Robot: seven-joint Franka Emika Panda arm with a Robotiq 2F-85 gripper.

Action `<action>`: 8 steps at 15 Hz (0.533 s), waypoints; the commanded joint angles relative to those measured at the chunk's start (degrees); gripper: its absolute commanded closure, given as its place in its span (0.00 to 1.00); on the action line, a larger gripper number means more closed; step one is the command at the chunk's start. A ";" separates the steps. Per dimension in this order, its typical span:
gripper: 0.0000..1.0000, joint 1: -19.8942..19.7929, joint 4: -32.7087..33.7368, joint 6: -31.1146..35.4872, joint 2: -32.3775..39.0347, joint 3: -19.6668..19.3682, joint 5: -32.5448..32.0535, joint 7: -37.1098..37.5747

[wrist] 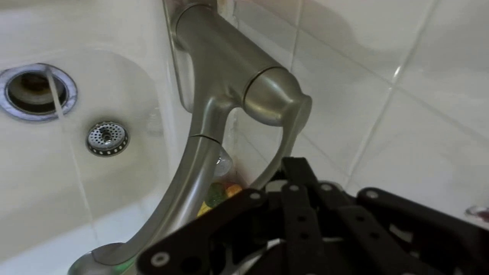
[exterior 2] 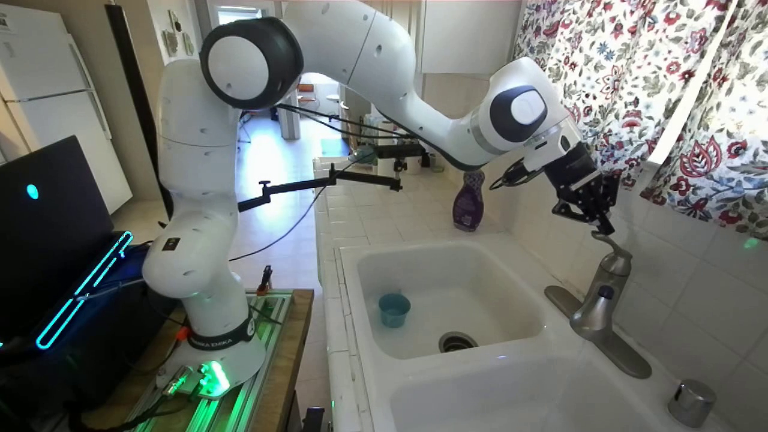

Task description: Close the tap

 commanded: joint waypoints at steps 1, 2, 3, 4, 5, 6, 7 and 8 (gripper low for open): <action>1.00 0.13 -6.81 -1.78 -5.44 0.28 -3.94 4.44; 1.00 -0.10 -7.62 -2.00 -6.13 0.69 -4.24 4.78; 1.00 -0.30 -8.50 -2.11 -6.81 1.09 -4.45 4.99; 1.00 -0.48 -9.34 -2.08 -7.39 1.50 -4.40 5.06; 1.00 -0.61 -9.93 -2.10 -7.99 1.86 -4.47 5.13; 1.00 -0.65 -10.09 -2.22 -8.94 2.37 -4.30 4.59; 1.00 -0.63 -10.43 -3.26 -10.04 2.99 -3.92 3.54; 1.00 -0.46 -11.02 -6.30 -12.10 4.14 -1.48 -0.30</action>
